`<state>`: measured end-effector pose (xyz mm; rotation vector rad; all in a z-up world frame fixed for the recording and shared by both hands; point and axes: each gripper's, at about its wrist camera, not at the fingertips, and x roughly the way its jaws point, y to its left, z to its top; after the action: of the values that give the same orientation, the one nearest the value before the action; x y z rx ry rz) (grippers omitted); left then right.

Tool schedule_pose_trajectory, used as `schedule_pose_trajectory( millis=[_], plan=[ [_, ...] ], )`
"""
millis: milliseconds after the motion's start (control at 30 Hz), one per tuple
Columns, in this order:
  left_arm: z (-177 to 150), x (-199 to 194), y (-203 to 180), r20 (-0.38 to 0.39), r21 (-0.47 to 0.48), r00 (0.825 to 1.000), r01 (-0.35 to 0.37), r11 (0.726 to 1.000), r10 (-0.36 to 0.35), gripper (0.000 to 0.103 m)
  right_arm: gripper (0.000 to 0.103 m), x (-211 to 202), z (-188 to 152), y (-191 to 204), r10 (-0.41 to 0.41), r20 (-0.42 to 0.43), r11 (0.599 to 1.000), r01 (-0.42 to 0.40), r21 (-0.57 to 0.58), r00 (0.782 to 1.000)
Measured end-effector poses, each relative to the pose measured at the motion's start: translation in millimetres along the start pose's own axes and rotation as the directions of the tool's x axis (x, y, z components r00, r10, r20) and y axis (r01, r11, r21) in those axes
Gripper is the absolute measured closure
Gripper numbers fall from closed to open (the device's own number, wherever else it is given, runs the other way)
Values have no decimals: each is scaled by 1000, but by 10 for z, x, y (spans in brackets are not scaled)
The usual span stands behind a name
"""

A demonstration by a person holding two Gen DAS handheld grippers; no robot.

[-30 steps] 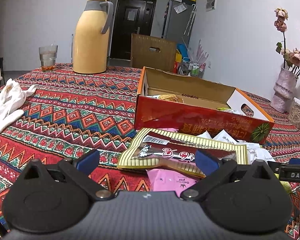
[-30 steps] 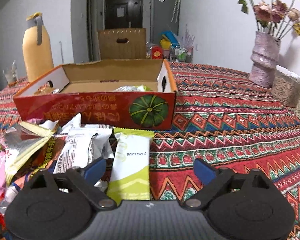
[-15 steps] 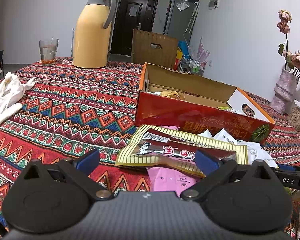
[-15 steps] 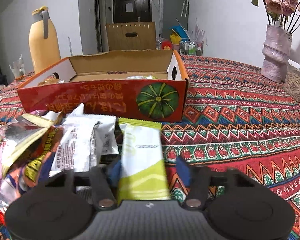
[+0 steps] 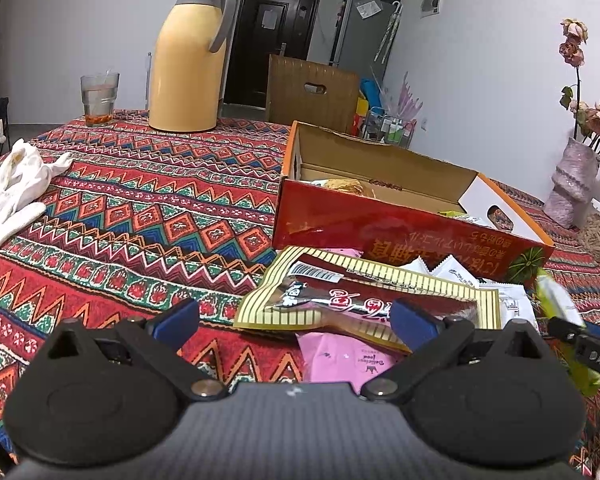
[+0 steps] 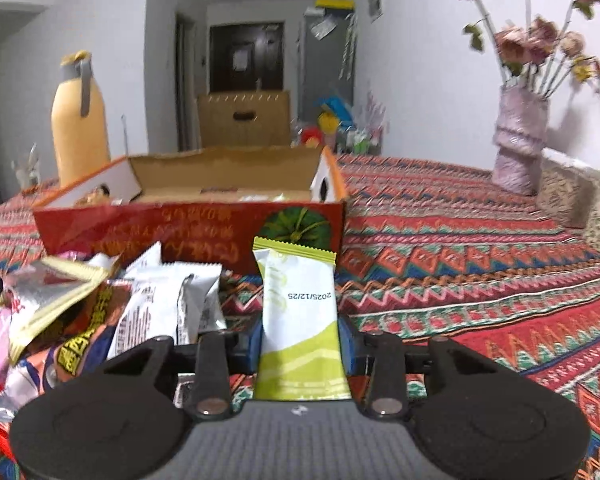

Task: Organize snacks
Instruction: 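Grasp the lime-green snack bar with the right gripper, then grasp the pink packet with the left gripper while the right holds the green bar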

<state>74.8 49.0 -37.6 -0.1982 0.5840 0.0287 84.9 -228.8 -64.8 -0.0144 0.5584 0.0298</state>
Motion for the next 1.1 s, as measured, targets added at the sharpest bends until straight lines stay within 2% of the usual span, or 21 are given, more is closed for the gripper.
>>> schedule_pose_trajectory(
  millis=[200, 600, 833, 1100],
  plan=[
    [-1, 19, 8, -1, -7, 1000, -20, 1000, 20, 0, 67, -121, -22, -53, -8, 50, 1000, 7, 17, 999],
    [74, -181, 97, 16, -28, 994, -105, 994, 105, 0, 67, -178, -47, -122, 40, 85, 998, -44, 44, 996],
    [23, -176, 115, -56, 12, 987, -150, 989, 151, 0, 67, -235, -69, -175, 69, 118, 995, -78, 69, 991],
    [-78, -90, -144, -122, 74, 983, -129, 989, 137, 0, 67, -273, -85, -222, 103, 144, 989, -116, 91, 984]
  ],
)
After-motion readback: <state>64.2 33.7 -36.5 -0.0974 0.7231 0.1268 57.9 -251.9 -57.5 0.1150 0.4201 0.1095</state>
